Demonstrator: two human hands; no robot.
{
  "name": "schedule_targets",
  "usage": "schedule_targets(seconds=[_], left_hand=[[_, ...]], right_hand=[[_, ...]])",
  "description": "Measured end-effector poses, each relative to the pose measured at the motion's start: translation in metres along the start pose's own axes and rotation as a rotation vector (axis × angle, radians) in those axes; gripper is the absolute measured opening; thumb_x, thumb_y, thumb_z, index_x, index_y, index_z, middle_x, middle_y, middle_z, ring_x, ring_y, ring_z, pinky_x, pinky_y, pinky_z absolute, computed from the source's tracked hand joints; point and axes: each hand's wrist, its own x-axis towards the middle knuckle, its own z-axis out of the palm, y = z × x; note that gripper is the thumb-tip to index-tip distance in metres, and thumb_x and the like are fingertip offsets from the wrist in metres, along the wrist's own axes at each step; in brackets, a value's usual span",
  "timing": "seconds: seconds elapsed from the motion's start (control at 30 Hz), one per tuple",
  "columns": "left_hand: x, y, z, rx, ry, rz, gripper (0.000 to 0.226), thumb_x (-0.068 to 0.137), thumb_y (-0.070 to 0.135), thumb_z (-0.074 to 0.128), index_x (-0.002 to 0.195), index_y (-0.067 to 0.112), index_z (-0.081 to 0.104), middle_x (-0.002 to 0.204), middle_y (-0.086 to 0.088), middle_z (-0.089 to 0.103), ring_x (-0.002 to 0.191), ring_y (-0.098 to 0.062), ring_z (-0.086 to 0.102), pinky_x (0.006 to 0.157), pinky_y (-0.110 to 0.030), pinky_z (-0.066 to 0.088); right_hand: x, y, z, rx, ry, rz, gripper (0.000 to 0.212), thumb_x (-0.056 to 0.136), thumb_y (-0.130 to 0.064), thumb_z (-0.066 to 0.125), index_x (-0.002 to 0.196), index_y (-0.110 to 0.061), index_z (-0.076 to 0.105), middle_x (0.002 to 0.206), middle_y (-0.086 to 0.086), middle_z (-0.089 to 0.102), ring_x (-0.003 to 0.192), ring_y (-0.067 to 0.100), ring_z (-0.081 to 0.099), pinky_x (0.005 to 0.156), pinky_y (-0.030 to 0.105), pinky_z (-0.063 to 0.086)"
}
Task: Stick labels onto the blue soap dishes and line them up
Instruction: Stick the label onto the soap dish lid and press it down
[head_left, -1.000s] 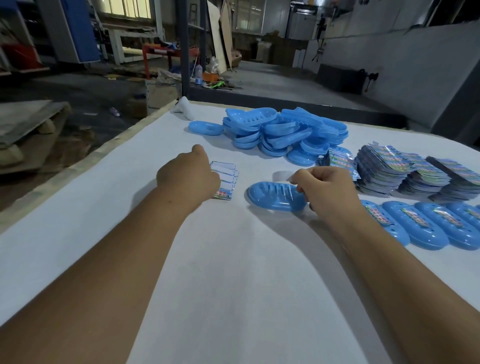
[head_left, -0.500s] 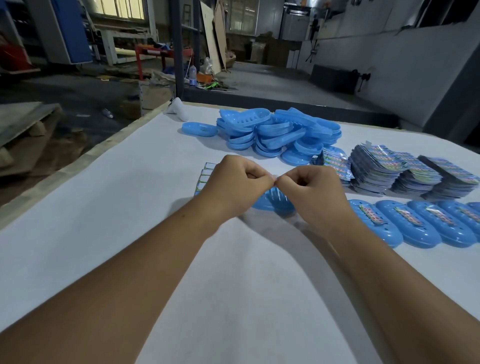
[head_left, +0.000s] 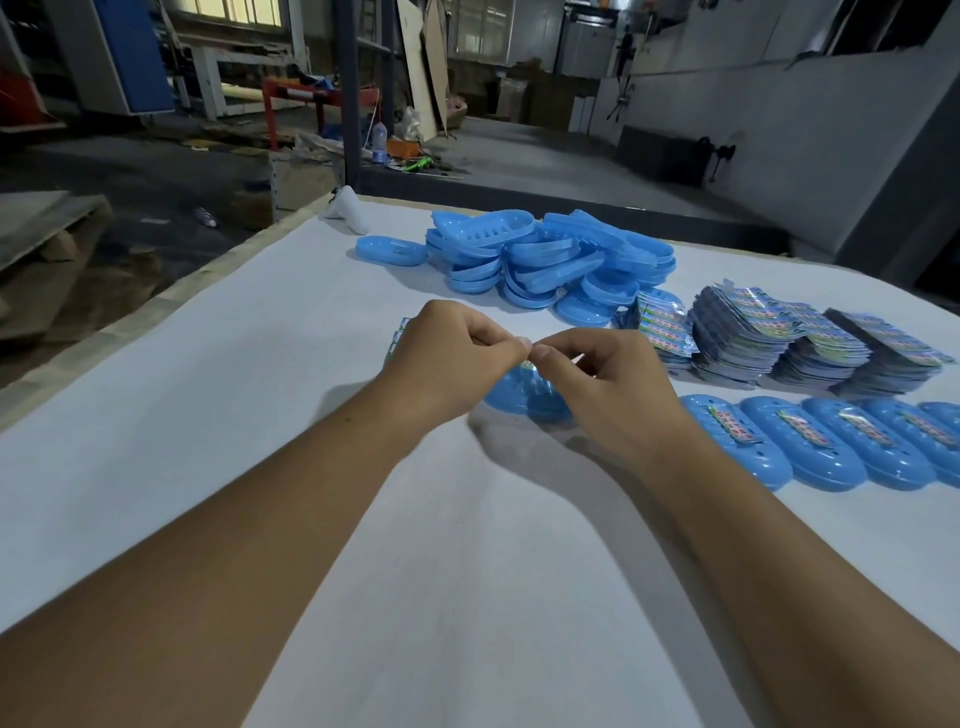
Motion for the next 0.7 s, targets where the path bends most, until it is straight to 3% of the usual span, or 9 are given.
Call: schedule_targets(seconds=[0.1, 0.2, 0.33, 0.5, 0.6, 0.7], left_hand=[[0.001, -0.001, -0.002, 0.007, 0.024, -0.030, 0.016, 0.076, 0.041, 0.076, 0.070, 0.027, 0.077, 0.067, 0.014, 0.071, 0.075, -0.009, 0.068, 0.079, -0.036, 0.058], [0.002, 0.002, -0.002, 0.002, 0.036, -0.052, 0.016, 0.078, 0.035, 0.073, 0.068, 0.022, 0.076, 0.059, 0.011, 0.067, 0.058, -0.007, 0.057, 0.063, -0.030, 0.050], [0.005, 0.004, -0.002, -0.002, 0.058, -0.073, 0.020, 0.084, 0.030, 0.069, 0.068, 0.018, 0.073, 0.060, 0.012, 0.067, 0.051, 0.000, 0.052, 0.053, -0.022, 0.043], [0.005, 0.001, -0.001, -0.018, 0.048, -0.083, 0.020, 0.083, 0.034, 0.070, 0.068, 0.022, 0.075, 0.066, 0.010, 0.069, 0.054, -0.004, 0.052, 0.057, -0.025, 0.043], [0.006, -0.002, 0.002, -0.025, 0.046, -0.087, 0.018, 0.081, 0.035, 0.071, 0.070, 0.021, 0.076, 0.058, 0.010, 0.066, 0.045, -0.001, 0.048, 0.058, -0.025, 0.041], [0.007, -0.005, 0.007, -0.016, 0.045, -0.076, 0.028, 0.081, 0.041, 0.075, 0.071, 0.015, 0.076, 0.059, 0.009, 0.068, 0.049, -0.003, 0.055, 0.059, -0.028, 0.049]], right_hand=[[0.002, 0.001, 0.003, -0.033, 0.017, 0.024, 0.018, 0.092, -0.033, 0.067, 0.079, -0.029, 0.078, 0.062, -0.023, 0.064, 0.045, 0.006, 0.045, 0.048, 0.013, 0.031], [0.003, 0.004, 0.000, -0.083, 0.081, 0.098, 0.017, 0.089, -0.032, 0.068, 0.076, -0.026, 0.078, 0.065, -0.021, 0.067, 0.049, 0.002, 0.051, 0.051, 0.016, 0.034], [0.006, 0.005, -0.006, -0.072, 0.146, 0.190, 0.027, 0.088, -0.038, 0.072, 0.064, -0.024, 0.073, 0.050, -0.016, 0.057, 0.046, 0.003, 0.046, 0.045, 0.012, 0.032], [0.006, 0.001, -0.009, 0.034, 0.131, 0.242, 0.030, 0.088, -0.028, 0.074, 0.061, -0.016, 0.071, 0.043, -0.012, 0.044, 0.040, 0.005, 0.033, 0.041, 0.011, 0.027], [0.007, 0.001, -0.010, 0.067, 0.142, 0.282, 0.027, 0.084, -0.026, 0.074, 0.063, -0.010, 0.070, 0.048, -0.006, 0.046, 0.043, 0.007, 0.032, 0.040, 0.013, 0.027], [0.007, 0.003, -0.012, 0.067, 0.143, 0.298, 0.032, 0.082, -0.035, 0.077, 0.065, -0.008, 0.071, 0.054, -0.002, 0.052, 0.047, 0.009, 0.038, 0.042, 0.014, 0.031]])
